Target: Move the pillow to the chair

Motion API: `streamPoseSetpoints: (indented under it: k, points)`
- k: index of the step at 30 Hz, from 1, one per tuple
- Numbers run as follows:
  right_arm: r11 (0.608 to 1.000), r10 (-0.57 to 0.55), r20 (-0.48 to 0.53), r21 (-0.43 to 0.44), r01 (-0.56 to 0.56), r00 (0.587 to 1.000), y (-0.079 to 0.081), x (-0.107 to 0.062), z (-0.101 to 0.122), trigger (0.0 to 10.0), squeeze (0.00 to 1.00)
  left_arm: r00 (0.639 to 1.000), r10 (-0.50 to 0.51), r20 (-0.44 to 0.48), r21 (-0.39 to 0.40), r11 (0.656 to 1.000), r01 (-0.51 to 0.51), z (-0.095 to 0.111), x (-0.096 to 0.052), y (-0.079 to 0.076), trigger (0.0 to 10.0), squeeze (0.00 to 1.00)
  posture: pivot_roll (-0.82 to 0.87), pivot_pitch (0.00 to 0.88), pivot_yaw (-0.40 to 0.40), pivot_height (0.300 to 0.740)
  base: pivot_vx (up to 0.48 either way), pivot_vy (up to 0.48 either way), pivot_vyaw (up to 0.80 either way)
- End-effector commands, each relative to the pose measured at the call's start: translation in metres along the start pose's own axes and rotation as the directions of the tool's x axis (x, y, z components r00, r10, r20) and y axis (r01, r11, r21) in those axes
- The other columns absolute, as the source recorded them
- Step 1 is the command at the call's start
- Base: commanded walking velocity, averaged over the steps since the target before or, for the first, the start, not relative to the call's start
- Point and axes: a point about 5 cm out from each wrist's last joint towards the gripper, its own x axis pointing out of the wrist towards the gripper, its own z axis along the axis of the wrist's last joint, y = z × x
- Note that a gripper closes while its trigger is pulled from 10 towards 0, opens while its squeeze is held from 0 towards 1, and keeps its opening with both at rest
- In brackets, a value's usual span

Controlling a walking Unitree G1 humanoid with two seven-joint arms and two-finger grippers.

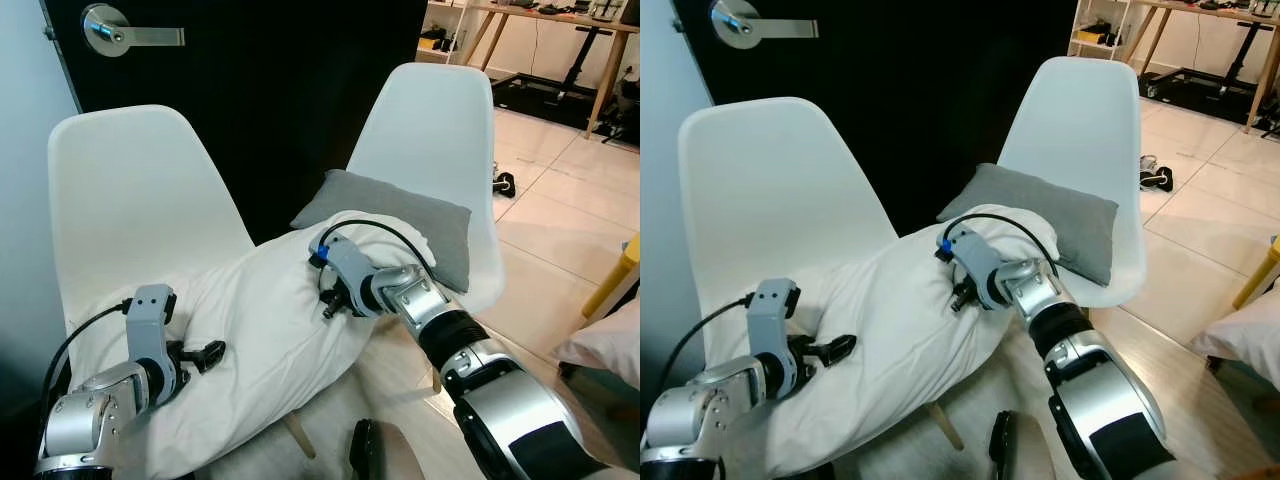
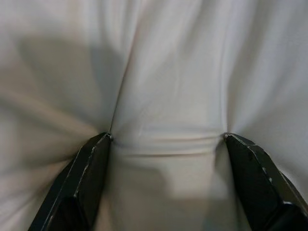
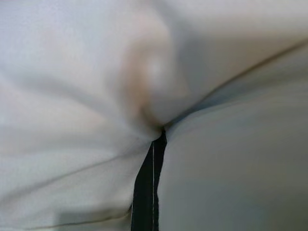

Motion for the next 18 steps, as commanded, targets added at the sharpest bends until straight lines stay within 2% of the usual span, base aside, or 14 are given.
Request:
streamPoseSetpoints:
  k: [1,3,4,5,6,11,14,18]
  points:
    - [1.0,0.007,0.032,-0.007,-0.007,0.999,0.002,-0.001,0.009,10.0,0.0,0.996,0.018,-0.083,-0.035,0.999,-0.021,-0.02,0.006,0.004,10.0,0.0,0.0,0.0,-0.099,0.373,0.0,0.0,0.0]
    - [1.0,0.007,0.043,-0.002,-0.007,0.999,0.002,-0.001,0.011,10.0,0.0,0.997,0.024,-0.07,-0.039,0.999,-0.027,-0.02,0.009,0.004,10.0,0.0,0.0,0.0,-0.098,0.364,0.0,0.0,0.0]
    - [1.0,0.008,0.052,0.006,-0.008,0.999,0.003,-0.001,0.012,10.0,0.0,0.998,0.032,-0.061,-0.031,0.999,-0.034,-0.019,0.011,0.004,2.4,0.0,0.0,0.0,-0.098,0.364,0.0,0.0,0.0]
    - [1.0,0.008,0.052,0.006,-0.008,0.999,0.003,-0.001,0.012,10.0,0.0,0.998,0.032,-0.061,-0.031,0.999,-0.034,-0.019,0.011,0.004,2.4,0.0,0.0,0.0,-0.098,0.364,0.0,0.0,0.0]
    - [1.0,0.008,0.065,0.014,-0.009,0.998,0.004,-0.001,0.014,10.0,0.0,0.998,0.034,-0.055,-0.021,0.999,-0.035,-0.018,0.012,0.002,0.0,0.0,0.0,0.0,-0.097,0.364,0.0,0.0,0.0]
    - [1.0,0.01,0.088,0.029,-0.012,0.996,0.007,-0.001,0.018,10.0,0.0,0.997,0.056,-0.044,-0.003,0.998,-0.056,-0.016,0.015,0.003,0.0,0.0,-0.01,0.0,-0.093,0.364,0.0,0.0,0.0]
    - [1.0,0.001,0.082,-0.006,0.0,0.997,0.008,-0.001,0.016,10.0,0.0,0.993,0.11,-0.042,0.008,0.994,-0.11,-0.015,0.016,0.013,0.0,0.0,-0.01,0.0,-0.086,0.364,0.0,0.0,0.0]
    - [1.0,-0.001,0.081,-0.007,0.001,0.997,0.009,-0.002,0.015,10.0,0.0,0.99,0.138,-0.04,0.004,0.99,-0.138,-0.016,0.015,0.019,0.0,0.0,-0.01,0.0,-0.081,0.364,0.0,0.0,0.0]
